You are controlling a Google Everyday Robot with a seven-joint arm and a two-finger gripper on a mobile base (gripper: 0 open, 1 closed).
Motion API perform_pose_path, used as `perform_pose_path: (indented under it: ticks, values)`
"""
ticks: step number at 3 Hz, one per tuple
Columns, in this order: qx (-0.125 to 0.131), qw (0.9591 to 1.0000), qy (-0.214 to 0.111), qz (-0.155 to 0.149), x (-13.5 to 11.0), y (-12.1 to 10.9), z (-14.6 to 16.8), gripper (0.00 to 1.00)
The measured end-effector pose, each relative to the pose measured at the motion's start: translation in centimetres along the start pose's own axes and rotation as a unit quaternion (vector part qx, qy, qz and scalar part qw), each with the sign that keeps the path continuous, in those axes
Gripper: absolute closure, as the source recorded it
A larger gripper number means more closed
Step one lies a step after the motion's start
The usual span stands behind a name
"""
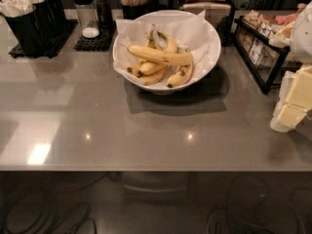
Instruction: Pick banana from white bowl
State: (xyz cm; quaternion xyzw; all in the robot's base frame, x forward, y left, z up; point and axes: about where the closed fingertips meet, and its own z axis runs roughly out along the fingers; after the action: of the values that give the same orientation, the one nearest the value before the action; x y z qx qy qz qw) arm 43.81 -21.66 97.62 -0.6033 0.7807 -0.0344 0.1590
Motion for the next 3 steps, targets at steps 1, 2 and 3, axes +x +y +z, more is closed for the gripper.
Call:
perform_pose_path:
  ticks: [1,2,3]
  values:
    - [0.000,1.0000,0.000,0.000,0.0,0.0,0.0,0.00]
    - [0.009,0.9998,-0.016,0.003,-0.5,-0.4,-0.2,0.00]
    - [0.004,0.9967,-0.081,0.002,-3.5,-2.3,0.9,0.00]
